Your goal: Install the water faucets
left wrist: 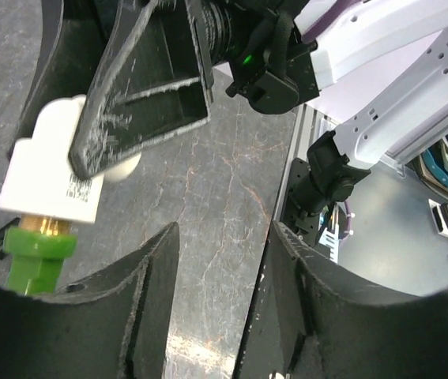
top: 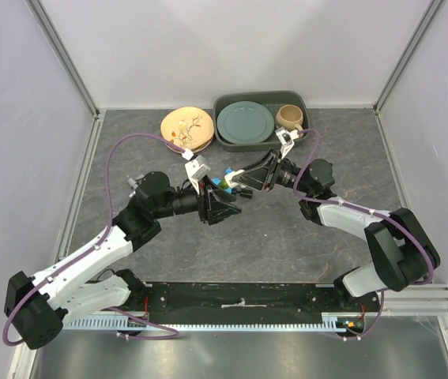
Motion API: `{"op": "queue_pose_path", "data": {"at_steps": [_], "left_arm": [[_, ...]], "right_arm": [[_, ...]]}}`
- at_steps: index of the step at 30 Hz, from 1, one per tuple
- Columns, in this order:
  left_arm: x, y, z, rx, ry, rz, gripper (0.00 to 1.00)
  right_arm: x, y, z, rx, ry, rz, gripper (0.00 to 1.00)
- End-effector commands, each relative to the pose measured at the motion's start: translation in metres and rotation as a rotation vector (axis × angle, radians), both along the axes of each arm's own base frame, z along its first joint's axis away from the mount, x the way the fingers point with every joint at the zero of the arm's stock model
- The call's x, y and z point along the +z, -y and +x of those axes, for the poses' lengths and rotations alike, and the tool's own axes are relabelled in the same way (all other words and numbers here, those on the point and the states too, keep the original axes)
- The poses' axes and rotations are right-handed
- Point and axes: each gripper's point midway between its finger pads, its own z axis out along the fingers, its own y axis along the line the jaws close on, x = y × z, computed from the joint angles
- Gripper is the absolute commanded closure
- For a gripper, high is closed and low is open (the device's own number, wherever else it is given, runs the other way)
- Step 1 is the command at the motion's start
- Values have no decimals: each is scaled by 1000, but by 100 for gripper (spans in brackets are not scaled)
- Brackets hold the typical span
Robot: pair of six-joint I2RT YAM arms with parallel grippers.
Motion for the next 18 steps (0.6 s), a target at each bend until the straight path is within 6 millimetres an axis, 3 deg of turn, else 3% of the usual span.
{"op": "queue_pose_path", "data": {"at_steps": [1,10,18], "left_arm": [[13,-7,-4,43,8,-66,42],[37,-51,-2,287,-16,-229,31],[18,-72,-2,415,-238,-321,21]], "right_arm": [[51,16,-4,-51,116,158,100],[57,24,-4,-31,93,251,100],[58,28,-1,-67,88,276,100]]}}
